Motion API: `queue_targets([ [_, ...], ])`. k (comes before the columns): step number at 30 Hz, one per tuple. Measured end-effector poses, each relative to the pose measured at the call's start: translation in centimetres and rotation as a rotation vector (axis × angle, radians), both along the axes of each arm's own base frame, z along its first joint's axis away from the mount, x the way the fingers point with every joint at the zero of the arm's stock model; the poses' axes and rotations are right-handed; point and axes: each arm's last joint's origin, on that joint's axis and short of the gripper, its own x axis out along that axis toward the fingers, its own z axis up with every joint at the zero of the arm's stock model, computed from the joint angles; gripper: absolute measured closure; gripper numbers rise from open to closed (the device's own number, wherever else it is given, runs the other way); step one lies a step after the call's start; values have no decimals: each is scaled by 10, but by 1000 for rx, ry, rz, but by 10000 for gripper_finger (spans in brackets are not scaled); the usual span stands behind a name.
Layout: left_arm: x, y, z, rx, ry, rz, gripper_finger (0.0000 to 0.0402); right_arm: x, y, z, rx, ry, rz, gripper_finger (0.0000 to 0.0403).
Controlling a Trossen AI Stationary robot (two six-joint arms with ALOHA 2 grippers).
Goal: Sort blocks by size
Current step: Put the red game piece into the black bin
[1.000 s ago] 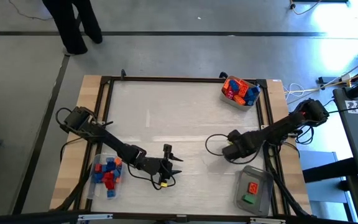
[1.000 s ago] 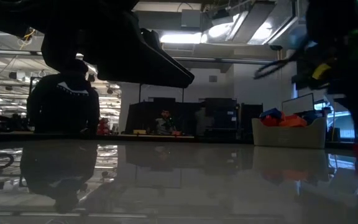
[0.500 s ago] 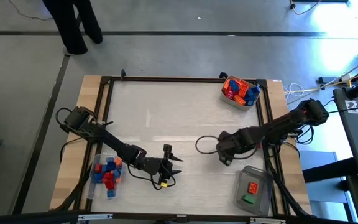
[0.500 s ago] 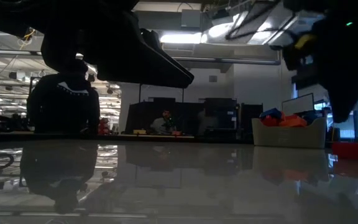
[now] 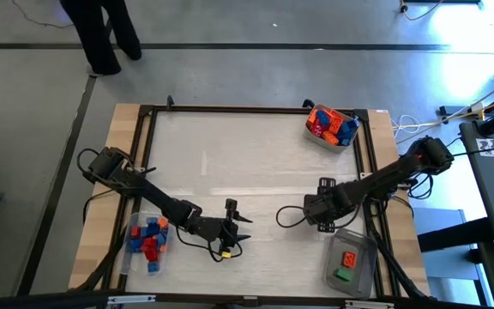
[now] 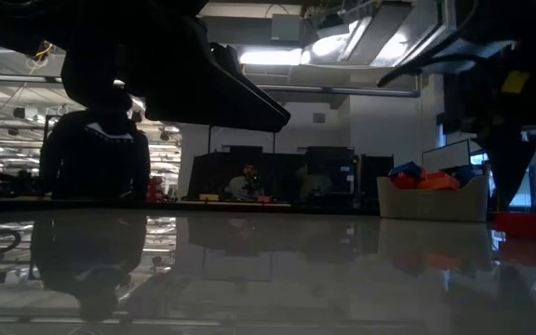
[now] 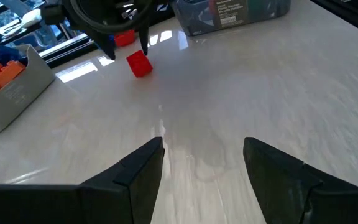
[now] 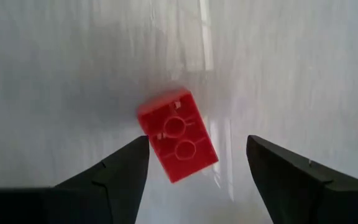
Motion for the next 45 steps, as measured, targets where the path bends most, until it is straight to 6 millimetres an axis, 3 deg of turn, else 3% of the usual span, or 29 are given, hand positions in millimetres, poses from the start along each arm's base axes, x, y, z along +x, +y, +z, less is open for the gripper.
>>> queue_targets([
  [12,0,0,0,0,0,0,192,-3,-2,-22,3,-78,-3,138],
  [23,0,0,0,0,0,0,192,-9,-3,-28,44,-34,-5,260],
  [27,0,0,0,0,0,0,192,-8,-2,-25,71,-23,-58,267],
  [31,0,0,0,0,0,0,192,-1,2,-12,105,-28,-104,262],
  [37,0,0,0,0,0,0,192,9,10,24,166,14,-159,258],
  [45,0,0,-1,1,5,0,192,4,47,72,203,-19,-185,260],
])
